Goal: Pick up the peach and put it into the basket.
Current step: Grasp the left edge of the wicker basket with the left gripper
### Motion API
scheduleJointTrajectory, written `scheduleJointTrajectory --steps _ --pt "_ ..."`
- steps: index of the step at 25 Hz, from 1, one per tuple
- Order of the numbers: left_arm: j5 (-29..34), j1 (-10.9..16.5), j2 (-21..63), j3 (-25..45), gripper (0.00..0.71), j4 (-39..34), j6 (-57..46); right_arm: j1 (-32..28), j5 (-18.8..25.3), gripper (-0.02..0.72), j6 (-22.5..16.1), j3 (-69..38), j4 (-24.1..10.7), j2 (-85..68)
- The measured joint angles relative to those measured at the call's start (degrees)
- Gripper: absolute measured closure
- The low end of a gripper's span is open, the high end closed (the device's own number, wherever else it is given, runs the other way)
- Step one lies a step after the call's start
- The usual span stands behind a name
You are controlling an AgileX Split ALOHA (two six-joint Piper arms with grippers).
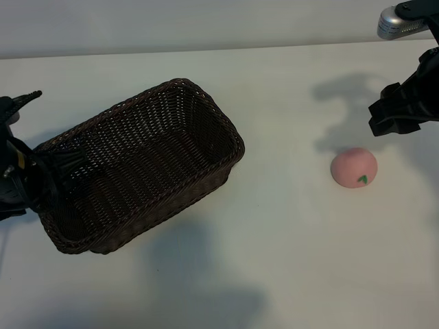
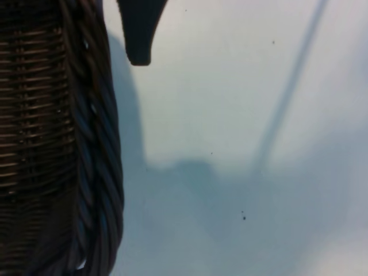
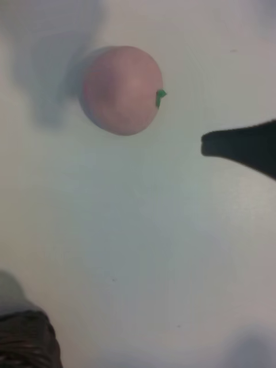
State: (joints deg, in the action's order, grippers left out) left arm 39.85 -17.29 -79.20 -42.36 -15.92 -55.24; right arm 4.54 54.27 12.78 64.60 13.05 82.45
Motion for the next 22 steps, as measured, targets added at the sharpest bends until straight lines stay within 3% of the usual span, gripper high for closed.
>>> scheduleJointTrajectory --steps 7,15,22 --pt "-0.25 0.15 -0.52 0.00 0.118 0.00 -0.38 0.00 0.64 0.121 0.00 0.00 0.00 0.00" --pt "-0.99 3.38 -0.52 0.00 0.118 1.10 3.11 0.00 1.01 0.121 0.00 0.00 0.00 0.00" --pt "-4.31 3.43 -2.58 0.00 0.118 2.94 4.41 0.00 1.07 0.121 0.00 0.00 0.00 0.00"
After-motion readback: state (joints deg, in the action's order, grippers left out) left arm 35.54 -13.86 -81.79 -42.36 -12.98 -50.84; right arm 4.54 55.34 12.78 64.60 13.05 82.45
